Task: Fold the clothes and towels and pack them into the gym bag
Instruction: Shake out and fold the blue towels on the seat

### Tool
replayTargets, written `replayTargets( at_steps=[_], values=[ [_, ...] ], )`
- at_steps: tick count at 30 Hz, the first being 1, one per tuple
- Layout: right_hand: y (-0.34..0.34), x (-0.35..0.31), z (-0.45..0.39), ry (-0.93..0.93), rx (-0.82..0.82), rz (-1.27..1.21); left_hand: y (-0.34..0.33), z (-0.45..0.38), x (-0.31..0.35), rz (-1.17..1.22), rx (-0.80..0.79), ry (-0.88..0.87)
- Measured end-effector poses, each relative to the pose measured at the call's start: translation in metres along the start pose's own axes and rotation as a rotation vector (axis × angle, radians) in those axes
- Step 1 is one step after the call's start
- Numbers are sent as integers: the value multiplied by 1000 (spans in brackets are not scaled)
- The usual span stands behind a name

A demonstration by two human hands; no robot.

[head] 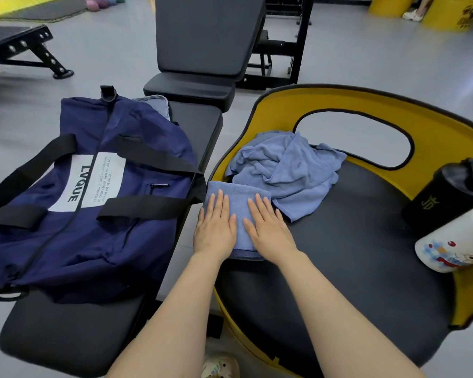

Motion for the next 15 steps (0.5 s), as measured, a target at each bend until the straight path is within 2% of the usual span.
replayTargets(
  at_steps=[5,12,15],
  values=[
    [26,3,9,35,81,-71,10,-1,7,-13,-18,-9],
    [59,38,26,-57,137,-142,17,6,31,85,-61,-16],
    [62,56,21,-79,105,-100,21,-4,45,152,-79,-24]
  ],
)
Point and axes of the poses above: each hand's wrist, its own z-axis away from the middle knuckle, its own y-axis out of the back of the hand, x = y × z, the point moved 9 cm from there along -z, towards the middle knuckle, and after that the axes turned 2 degrees about z, right-handed, at the moved point
